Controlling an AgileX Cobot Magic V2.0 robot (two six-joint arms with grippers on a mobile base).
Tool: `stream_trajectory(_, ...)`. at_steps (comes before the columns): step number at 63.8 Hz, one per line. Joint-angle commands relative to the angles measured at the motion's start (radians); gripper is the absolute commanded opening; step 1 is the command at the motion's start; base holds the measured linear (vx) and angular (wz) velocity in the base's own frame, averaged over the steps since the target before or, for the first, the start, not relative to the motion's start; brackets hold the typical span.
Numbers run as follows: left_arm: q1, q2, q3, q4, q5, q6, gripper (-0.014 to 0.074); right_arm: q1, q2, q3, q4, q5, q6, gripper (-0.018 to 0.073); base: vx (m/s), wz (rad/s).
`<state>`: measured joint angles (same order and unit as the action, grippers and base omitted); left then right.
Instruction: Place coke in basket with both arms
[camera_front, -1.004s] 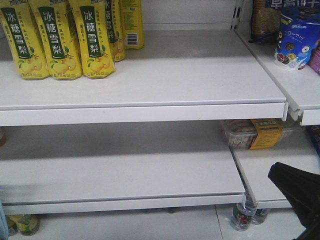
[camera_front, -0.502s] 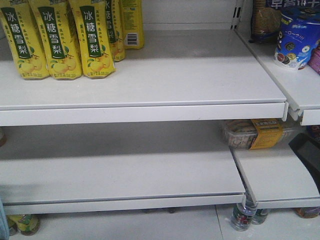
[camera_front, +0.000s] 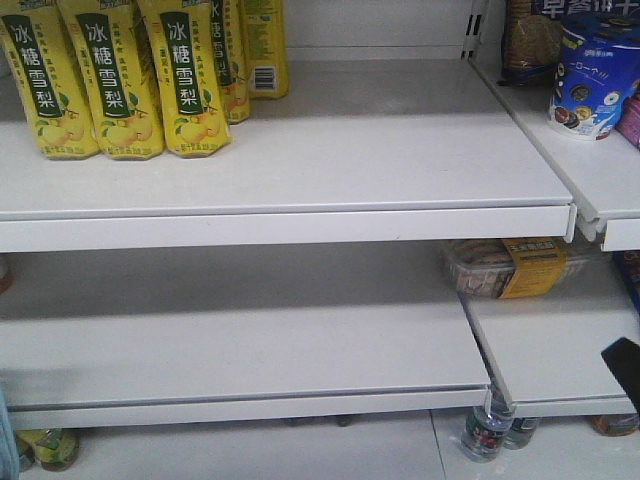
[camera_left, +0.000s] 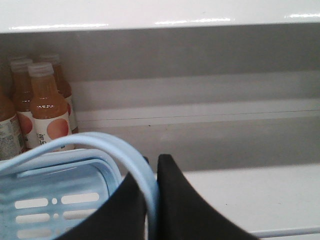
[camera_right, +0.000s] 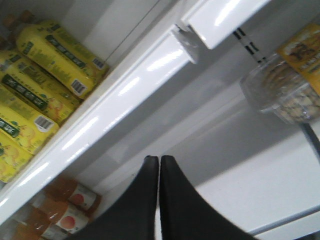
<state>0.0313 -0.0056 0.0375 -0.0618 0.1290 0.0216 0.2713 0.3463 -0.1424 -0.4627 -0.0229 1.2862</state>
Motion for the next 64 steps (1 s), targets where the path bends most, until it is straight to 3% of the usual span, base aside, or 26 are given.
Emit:
stream_trajectory(1,0.002,-0.021,0.002,0.034,-0.147,0.038,-0.0006,0.002,-0.064,0.013,0.24,-0.055,-0.333,-0.0005,0.0,0.0)
stream_trajectory(9,0.002,-0.021,0.002,0.034,-0.147,0.038,-0.0006,-0.002,-0.169,0.066,0.41,-0.125,-0.669,-0.0005,0.0,0.0)
stream_trajectory(16,0.002,-0.021,0.002,0.034,-0.147,0.038,-0.0006,-0.003,-0.254,0.112,0.525,-0.18,-0.888,-0.0005,0.0,0.0)
stream_trajectory(23,0.002,-0.021,0.002,0.034,-0.147,0.038,-0.0006,-0.003,-0.333,0.185,0.587,-0.272,-1.007,-0.0005,0.0,0.0)
stream_trajectory(29,0.002,-0.02,0.002,0.034,-0.147,0.038,-0.0006,-0.024,-0.377,0.182,0.581,-0.224,-1.097,-0.0005,0.0,0.0)
stream_trajectory(45,0.002,-0.02,0.0,0.034,-0.145,0.038,-0.0006,-0.192,-0.376,0.182,0.552,-0.192,-1.173,-0.0005,0.0,0.0)
stream_trajectory(55,0.002,-0.02,0.0,0.034,-0.144,0.038,-0.0006,-0.195,-0.376,0.182,0.41,-0.04,-1.147,-0.0005,0.0,0.0)
stream_trajectory(64,0.002,-0.02,0.0,0.034,-0.144,0.038,-0.0006,-0.191,-0.376,0.182,0.391,0.072,-1.061,-0.0005,0.0,0.0)
